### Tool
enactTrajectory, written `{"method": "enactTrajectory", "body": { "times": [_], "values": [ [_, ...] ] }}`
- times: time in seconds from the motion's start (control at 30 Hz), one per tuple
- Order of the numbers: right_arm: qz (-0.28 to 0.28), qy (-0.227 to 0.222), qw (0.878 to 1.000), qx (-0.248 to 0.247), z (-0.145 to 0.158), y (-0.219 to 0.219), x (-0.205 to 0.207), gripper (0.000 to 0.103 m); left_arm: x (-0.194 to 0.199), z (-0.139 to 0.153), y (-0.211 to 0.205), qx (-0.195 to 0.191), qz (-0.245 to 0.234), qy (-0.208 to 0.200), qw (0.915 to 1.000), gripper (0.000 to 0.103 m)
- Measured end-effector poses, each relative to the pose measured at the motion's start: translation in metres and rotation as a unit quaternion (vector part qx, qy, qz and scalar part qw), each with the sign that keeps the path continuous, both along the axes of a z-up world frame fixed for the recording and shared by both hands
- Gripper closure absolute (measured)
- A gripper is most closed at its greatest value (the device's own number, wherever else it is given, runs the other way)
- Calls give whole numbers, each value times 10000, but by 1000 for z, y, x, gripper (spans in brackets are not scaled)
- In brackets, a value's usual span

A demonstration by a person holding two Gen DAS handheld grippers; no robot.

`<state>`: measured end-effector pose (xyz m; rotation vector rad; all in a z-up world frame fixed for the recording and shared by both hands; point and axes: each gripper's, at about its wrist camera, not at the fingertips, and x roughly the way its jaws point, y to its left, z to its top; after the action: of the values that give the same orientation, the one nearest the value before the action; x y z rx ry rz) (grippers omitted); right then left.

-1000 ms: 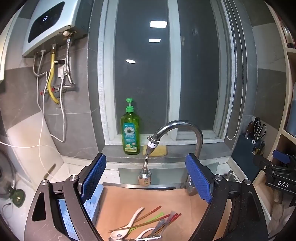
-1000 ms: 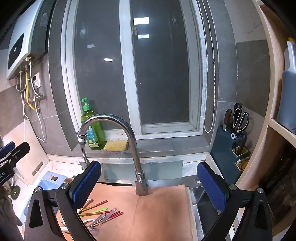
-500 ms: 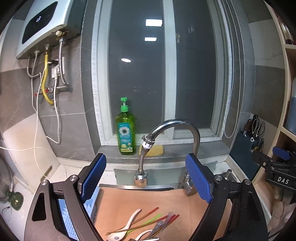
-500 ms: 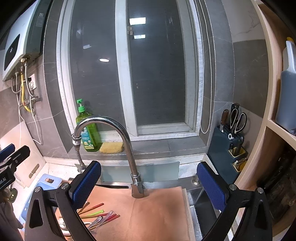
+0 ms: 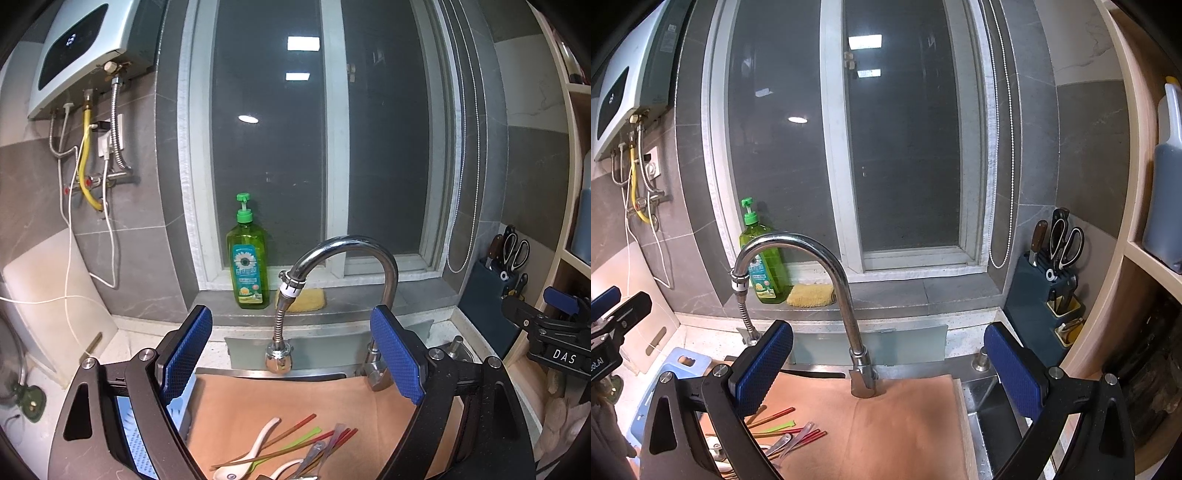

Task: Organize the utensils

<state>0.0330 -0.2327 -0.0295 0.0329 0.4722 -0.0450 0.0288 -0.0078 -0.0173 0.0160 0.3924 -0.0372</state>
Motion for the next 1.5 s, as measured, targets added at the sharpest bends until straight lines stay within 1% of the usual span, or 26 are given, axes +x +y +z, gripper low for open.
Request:
{"method": "enactTrajectory", "body": {
  "times": [1.5],
  "values": [
    [-24,153,9999,-13,-11,0,10,1,8,-6,-5,39,-72,117,9999,15]
  ]
}}
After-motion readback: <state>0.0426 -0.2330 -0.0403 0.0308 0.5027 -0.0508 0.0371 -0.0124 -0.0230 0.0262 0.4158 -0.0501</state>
